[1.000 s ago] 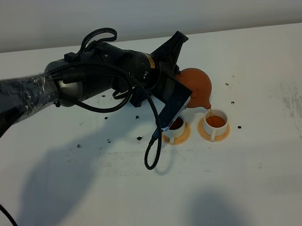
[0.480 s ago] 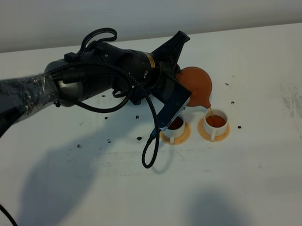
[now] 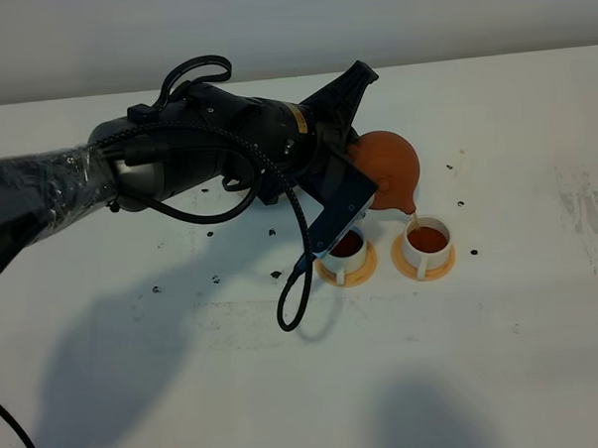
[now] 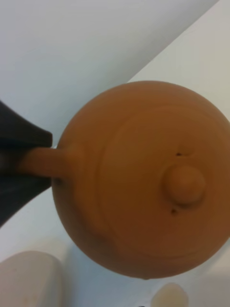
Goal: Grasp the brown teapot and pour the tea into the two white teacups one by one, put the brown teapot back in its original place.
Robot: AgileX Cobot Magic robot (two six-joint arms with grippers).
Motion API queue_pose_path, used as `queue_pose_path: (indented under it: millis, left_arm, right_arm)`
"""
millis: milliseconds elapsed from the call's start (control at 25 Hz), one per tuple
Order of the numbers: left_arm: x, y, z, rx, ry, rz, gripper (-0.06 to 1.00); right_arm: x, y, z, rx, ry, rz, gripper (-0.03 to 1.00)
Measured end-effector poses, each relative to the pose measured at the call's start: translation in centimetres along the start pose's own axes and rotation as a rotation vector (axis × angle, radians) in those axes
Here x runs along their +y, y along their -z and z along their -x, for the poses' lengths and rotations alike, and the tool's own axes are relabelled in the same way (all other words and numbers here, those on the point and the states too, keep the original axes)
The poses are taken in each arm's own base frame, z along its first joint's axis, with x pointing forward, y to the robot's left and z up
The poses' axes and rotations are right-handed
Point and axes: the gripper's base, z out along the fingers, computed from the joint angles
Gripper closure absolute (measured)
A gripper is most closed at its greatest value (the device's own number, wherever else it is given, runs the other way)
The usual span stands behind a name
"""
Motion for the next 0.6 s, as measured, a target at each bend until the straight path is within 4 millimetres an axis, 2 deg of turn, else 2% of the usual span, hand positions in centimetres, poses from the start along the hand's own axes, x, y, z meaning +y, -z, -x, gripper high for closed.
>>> queue_pose_path:
  millis: [600]
  left_arm:
    - [0.13,0.00,-0.06,0.006,-0.024,0.014,0.86]
  right_arm:
    - [0.00,0.00,0.00,0.000,0.000,0.000,0.54]
